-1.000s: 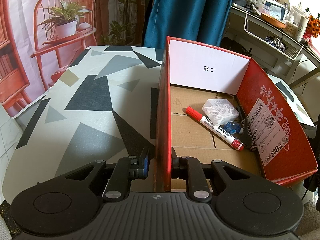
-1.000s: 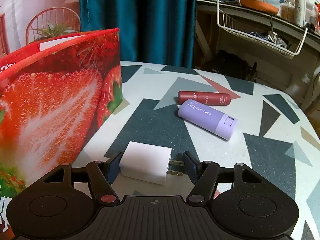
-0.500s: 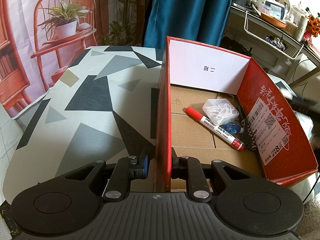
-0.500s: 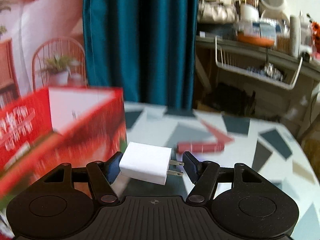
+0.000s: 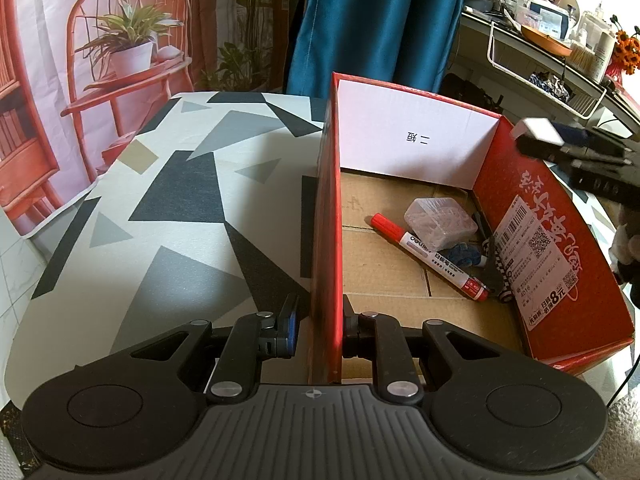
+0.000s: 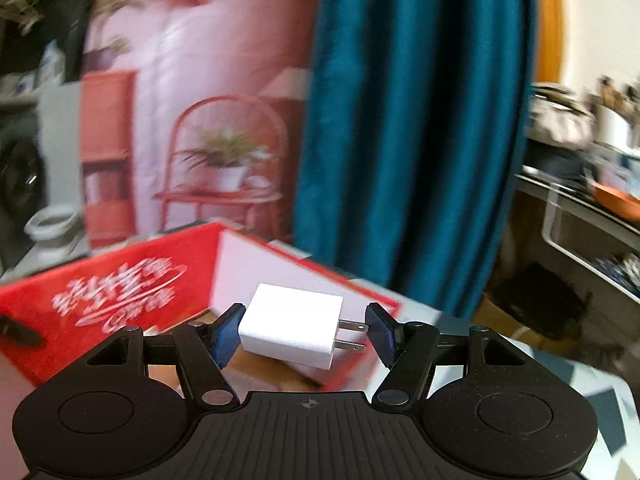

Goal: Organize rigid objects
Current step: 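Carry the charger plug into the red box and open the right gripper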

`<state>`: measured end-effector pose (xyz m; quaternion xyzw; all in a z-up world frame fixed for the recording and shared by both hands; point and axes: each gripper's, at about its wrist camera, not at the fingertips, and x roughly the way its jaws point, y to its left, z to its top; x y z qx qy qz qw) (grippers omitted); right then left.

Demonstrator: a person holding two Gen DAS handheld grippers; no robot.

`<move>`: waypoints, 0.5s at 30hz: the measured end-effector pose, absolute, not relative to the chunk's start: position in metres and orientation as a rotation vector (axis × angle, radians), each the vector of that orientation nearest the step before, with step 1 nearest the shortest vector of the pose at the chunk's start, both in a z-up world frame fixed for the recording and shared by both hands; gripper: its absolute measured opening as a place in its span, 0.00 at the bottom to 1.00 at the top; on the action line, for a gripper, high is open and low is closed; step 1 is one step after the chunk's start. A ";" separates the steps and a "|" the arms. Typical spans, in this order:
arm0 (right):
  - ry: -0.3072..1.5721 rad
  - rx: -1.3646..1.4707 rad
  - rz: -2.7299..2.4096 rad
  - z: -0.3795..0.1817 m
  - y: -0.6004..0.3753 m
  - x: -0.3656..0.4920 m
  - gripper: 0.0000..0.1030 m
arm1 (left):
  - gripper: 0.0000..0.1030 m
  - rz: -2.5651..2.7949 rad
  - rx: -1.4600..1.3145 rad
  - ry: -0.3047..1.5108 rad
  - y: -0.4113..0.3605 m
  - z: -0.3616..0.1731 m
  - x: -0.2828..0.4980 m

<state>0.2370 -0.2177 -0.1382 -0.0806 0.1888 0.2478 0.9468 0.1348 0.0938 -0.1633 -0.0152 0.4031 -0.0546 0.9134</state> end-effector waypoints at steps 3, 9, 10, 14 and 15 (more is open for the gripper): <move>0.404 -0.197 0.546 -0.143 -0.203 0.232 0.60 | 0.20 -0.112 -0.031 0.830 0.094 -0.163 0.135; 0.446 -0.211 0.561 -0.149 -0.196 0.227 0.60 | 0.20 -0.112 -0.031 0.830 0.094 -0.163 0.135; 0.449 -0.212 0.561 -0.150 -0.196 0.225 0.60 | 0.20 -0.112 -0.031 0.830 0.094 -0.163 0.135; 0.458 -0.222 0.552 -0.153 -0.196 0.227 0.60 | 0.20 -0.112 -0.031 0.830 0.094 -0.163 0.135; 0.454 -0.228 0.551 -0.155 -0.195 0.227 0.60 | 0.20 -0.112 -0.031 0.830 0.094 -0.163 0.135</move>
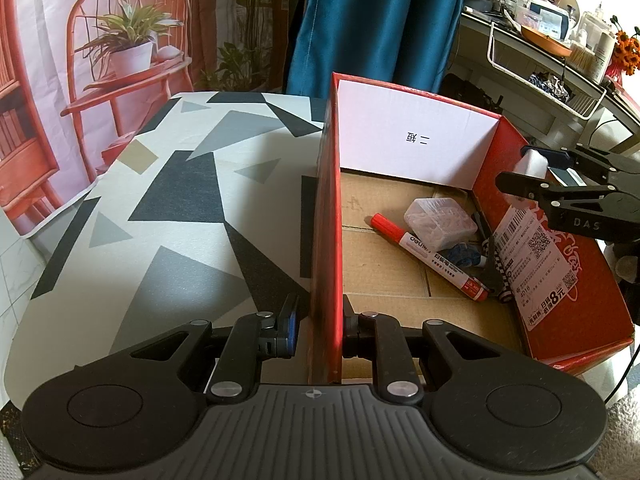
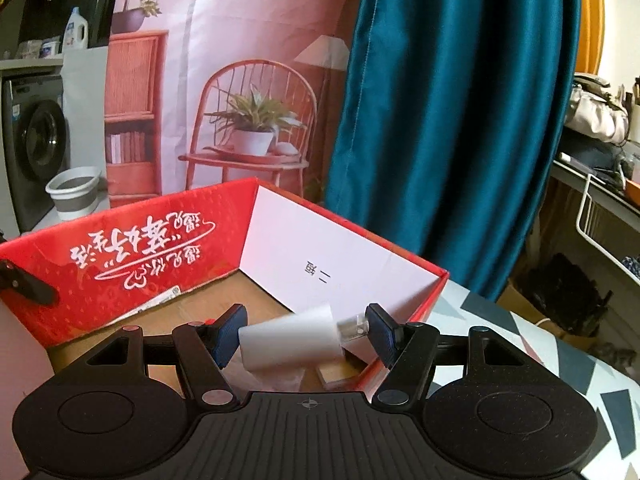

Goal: Organize rigid objects
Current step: 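Carry the charger plug into the red box and open the right gripper, then move the right tool back to the lavender stick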

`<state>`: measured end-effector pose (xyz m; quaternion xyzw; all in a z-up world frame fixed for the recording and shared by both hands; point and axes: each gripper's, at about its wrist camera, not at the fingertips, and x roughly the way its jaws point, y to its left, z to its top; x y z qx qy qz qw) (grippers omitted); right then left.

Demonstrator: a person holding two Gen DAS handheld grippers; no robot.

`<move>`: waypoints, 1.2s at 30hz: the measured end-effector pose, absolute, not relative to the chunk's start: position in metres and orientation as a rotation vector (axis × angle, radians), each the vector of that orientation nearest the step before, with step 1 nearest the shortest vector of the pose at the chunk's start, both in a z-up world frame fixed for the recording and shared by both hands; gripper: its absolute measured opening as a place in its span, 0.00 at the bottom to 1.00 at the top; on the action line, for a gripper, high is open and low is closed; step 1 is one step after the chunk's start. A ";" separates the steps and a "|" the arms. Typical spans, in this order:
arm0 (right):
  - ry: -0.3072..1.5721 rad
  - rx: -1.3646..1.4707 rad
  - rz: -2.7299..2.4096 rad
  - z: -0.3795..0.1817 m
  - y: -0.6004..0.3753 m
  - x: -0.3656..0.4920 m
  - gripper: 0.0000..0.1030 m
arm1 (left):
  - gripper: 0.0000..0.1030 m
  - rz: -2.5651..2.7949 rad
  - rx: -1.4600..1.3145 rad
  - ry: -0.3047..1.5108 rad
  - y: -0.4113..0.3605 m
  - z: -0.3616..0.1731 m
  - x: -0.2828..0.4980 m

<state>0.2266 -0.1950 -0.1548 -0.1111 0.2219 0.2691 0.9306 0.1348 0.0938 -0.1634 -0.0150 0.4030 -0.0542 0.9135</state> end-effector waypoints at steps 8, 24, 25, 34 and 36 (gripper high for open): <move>0.440 -0.241 0.535 -0.156 -0.194 0.227 0.60 | 0.20 -0.112 -0.031 0.830 0.094 -0.164 0.135; 0.340 -0.035 0.268 -0.149 -0.267 0.227 0.90 | 0.20 -0.110 -0.030 0.830 0.093 -0.164 0.135; 0.355 -0.008 0.236 -0.154 -0.278 0.230 0.90 | 0.20 -0.110 -0.030 0.830 0.094 -0.164 0.135; 0.529 0.218 0.002 -0.213 -0.344 0.251 0.90 | 0.20 -0.109 -0.027 0.832 0.093 -0.164 0.136; 0.558 0.264 -0.033 -0.224 -0.349 0.257 0.91 | 0.20 -0.109 -0.027 0.832 0.093 -0.164 0.136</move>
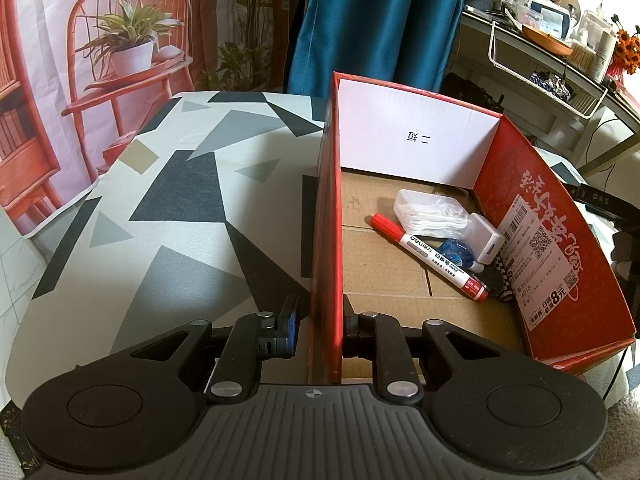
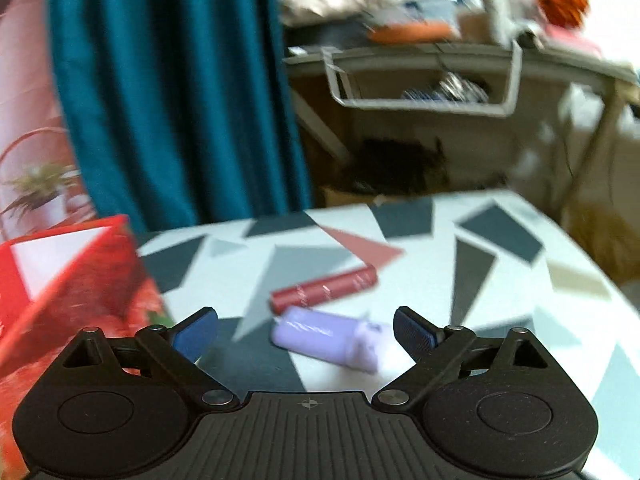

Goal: Organize rigid objects
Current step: 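Move the right tool back to the lavender stick, then close the right gripper on the lavender stick and lift it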

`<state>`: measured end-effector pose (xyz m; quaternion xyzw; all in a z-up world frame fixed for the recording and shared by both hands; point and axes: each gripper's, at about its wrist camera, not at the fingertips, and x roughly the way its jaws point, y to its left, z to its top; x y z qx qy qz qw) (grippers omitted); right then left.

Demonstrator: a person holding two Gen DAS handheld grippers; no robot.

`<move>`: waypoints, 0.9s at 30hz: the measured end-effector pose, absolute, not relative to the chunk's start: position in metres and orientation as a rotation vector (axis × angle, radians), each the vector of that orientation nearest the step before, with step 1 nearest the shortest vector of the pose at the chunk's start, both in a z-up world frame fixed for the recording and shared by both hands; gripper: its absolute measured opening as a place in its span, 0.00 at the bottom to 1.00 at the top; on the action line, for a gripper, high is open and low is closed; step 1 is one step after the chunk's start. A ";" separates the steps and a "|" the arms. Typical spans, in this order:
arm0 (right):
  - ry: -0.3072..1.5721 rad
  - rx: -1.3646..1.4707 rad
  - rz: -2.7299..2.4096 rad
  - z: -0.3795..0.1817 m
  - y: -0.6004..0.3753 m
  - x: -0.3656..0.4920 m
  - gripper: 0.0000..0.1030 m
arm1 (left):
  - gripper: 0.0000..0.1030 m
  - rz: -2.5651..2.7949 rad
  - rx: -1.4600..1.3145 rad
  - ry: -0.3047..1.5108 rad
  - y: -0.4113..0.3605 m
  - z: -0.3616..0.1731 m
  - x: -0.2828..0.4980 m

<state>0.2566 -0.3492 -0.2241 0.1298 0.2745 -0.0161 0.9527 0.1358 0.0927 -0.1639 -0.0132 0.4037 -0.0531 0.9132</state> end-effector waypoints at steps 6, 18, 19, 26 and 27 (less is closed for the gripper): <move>0.629 0.336 -0.123 -0.244 -0.349 0.282 1.00 | 0.20 -0.110 -0.022 0.832 0.092 -0.164 0.136; 0.757 0.371 -0.290 -0.268 -0.341 0.327 1.00 | 0.21 -0.108 -0.017 0.836 0.090 -0.164 0.136; 0.766 0.363 -0.295 -0.269 -0.340 0.329 1.00 | 0.21 -0.107 -0.015 0.836 0.090 -0.164 0.136; 0.816 0.248 -0.281 -0.270 -0.330 0.337 0.84 | 0.22 -0.106 -0.016 0.836 0.089 -0.164 0.136; 0.816 0.224 -0.266 -0.269 -0.327 0.336 0.81 | 0.22 -0.106 -0.015 0.836 0.089 -0.164 0.136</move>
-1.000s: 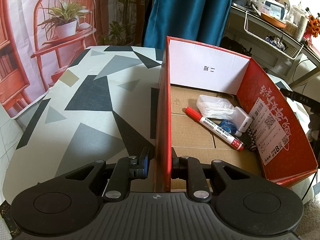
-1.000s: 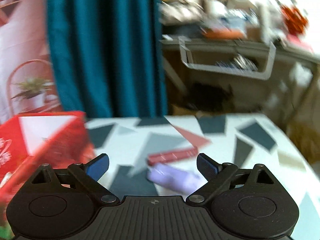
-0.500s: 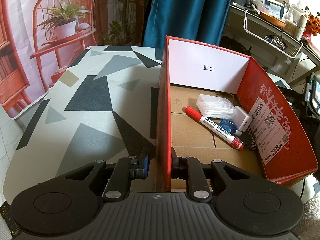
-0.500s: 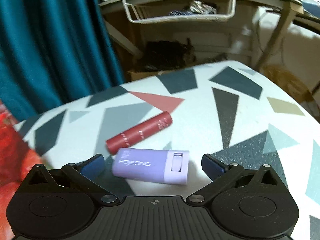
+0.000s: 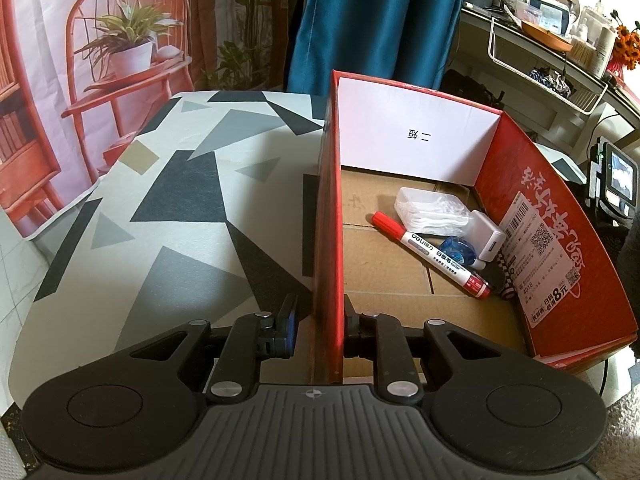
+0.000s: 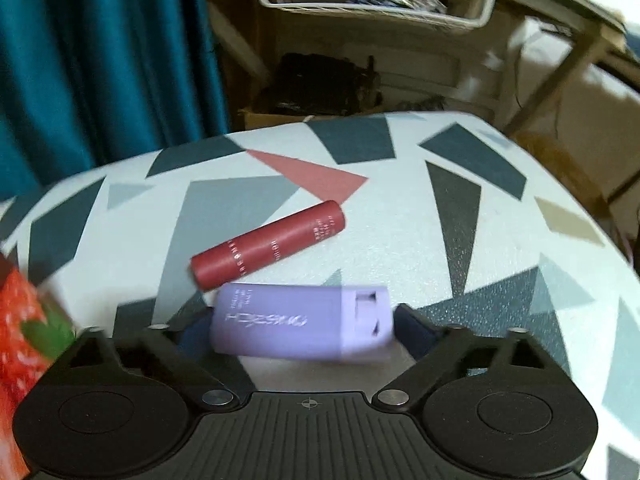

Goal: Organize rigid objects
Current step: 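Close the right gripper on the lavender stick and lift it, then carry the lavender stick into the red box and release it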

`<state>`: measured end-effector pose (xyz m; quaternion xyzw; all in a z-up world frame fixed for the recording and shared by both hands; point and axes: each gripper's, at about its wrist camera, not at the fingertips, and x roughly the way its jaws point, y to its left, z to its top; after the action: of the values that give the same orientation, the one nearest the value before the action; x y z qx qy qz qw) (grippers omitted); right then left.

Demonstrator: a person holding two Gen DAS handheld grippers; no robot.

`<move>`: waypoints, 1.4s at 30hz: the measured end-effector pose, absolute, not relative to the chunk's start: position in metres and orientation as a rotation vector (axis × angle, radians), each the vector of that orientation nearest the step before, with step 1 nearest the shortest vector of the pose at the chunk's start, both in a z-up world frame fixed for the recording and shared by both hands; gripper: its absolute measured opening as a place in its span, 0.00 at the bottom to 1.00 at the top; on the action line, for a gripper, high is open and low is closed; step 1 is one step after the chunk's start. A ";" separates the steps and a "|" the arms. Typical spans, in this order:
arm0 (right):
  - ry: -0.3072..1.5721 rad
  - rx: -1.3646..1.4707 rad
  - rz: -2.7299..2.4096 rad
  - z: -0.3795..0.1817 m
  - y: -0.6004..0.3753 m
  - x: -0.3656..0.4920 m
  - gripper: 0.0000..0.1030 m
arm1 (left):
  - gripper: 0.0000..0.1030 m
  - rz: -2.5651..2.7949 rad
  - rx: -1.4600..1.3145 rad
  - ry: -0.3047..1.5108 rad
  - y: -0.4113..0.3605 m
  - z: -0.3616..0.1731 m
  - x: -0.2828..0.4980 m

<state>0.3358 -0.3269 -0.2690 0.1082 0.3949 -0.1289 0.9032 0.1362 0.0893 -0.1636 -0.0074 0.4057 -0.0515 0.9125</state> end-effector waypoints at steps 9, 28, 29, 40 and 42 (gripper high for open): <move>0.816 0.107 -0.042 -0.264 -0.310 0.306 0.81 | 0.22 -0.104 -0.019 0.834 0.090 -0.163 0.136; 0.692 -0.040 0.185 -0.239 -0.294 0.234 0.81 | 0.22 -0.101 -0.025 0.832 0.092 -0.163 0.135; 0.679 -0.037 0.184 -0.234 -0.295 0.233 0.81 | 0.22 -0.101 -0.025 0.832 0.092 -0.163 0.135; 0.479 -0.046 0.292 -0.160 -0.283 0.242 0.81 | 0.21 -0.100 -0.032 0.828 0.091 -0.164 0.136; 0.452 -0.092 0.323 -0.151 -0.273 0.244 0.81 | 0.21 -0.101 -0.033 0.828 0.091 -0.164 0.135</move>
<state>0.2442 -0.2728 -0.1508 -0.0452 0.2230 0.1592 0.9607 0.1354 0.0910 -0.1635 -0.0159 0.4022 -0.0491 0.9141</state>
